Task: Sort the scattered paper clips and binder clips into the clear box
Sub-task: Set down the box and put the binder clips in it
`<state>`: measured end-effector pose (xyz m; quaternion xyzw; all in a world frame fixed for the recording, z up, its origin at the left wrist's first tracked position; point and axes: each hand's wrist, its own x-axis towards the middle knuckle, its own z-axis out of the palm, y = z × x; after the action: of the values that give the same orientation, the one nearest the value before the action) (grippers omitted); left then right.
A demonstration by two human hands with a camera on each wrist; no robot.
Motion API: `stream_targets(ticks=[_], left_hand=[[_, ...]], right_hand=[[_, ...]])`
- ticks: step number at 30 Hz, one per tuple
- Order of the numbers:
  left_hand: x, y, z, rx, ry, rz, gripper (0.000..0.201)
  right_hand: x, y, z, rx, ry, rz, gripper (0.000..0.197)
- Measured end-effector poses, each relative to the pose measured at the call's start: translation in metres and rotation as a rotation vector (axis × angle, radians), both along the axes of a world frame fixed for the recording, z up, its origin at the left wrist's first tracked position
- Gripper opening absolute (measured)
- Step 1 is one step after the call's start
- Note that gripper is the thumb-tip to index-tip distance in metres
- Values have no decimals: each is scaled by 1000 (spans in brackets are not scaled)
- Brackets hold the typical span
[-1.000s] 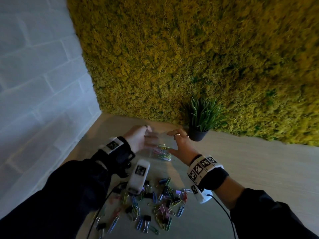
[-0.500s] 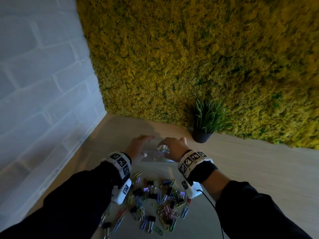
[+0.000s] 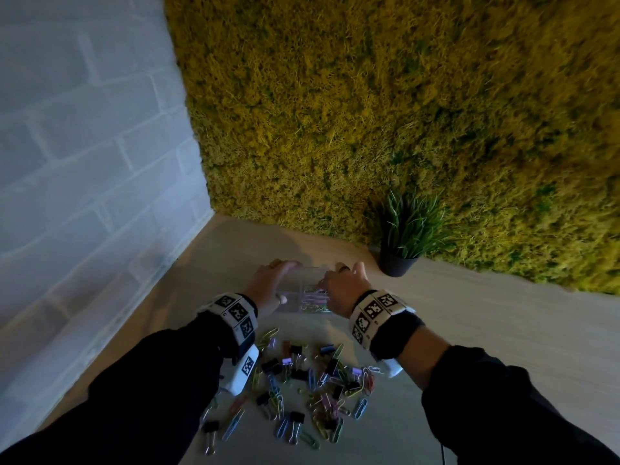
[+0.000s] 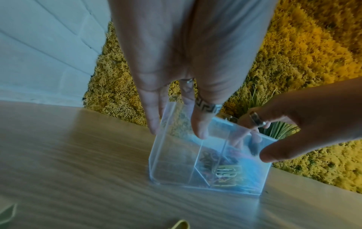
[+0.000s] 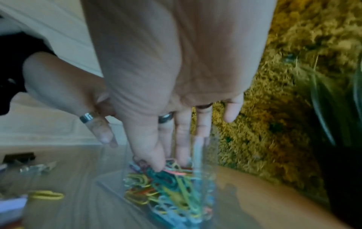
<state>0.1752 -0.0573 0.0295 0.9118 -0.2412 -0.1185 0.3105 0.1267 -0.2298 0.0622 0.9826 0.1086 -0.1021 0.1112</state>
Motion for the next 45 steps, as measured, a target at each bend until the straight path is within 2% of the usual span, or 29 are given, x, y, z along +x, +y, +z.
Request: stream_targets(ticks=[3, 6, 9, 12, 15, 18, 19, 21, 22, 24, 26, 29, 33, 36, 38, 40, 45], left_hand=[[-1, 1, 0, -13, 2, -20, 69], [-1, 2, -2, 24, -15, 10, 71], [-2, 3, -3, 15, -14, 8, 69], [-2, 5, -3, 24, -13, -7, 69], [-4, 5, 0, 75, -10, -17, 72], [-21, 6, 8, 144, -149, 18, 77], [-31, 6, 10, 83, -254, 55, 70], [-55, 3, 9, -69, -407, 54, 46], [-69, 1, 8, -80, -367, -2, 35], [-96, -7, 4, 79, -115, -141, 25], [-111, -14, -4, 307, 110, -238, 33], [-115, -24, -5, 475, 111, -300, 41], [-113, -30, 3, 479, 120, -375, 48], [-110, -29, 3, 467, 135, -375, 44], [-109, -30, 4, 479, 149, -368, 40], [-109, -30, 5, 479, 143, -373, 35], [-109, -29, 2, 499, 74, -354, 34]], right_hand=[[2, 7, -4, 108, 77, -49, 38], [1, 4, -2, 229, -38, -60, 38], [-4, 0, -3, 164, -45, 0, 26], [-7, -7, -3, 111, -38, -18, 27], [-14, -17, 2, 398, -132, -55, 26], [-33, -31, 2, 702, -277, -113, 19], [-41, -37, 0, 724, -250, -140, 18], [-62, -49, -7, 626, -32, -196, 18], [-74, -54, -13, 551, 119, -207, 26], [-93, -63, -26, 459, 330, -198, 49], [-107, -64, -38, 468, 365, -191, 68], [-117, -59, -48, 513, 319, -166, 84], [-125, -51, -51, 589, 262, -167, 73], [-127, -50, -55, 680, 252, -218, 49], [-127, -48, -56, 800, 260, -313, 38], [-126, -45, -58, 798, 240, -328, 25], [-129, -45, -62, 780, 184, -313, 20]])
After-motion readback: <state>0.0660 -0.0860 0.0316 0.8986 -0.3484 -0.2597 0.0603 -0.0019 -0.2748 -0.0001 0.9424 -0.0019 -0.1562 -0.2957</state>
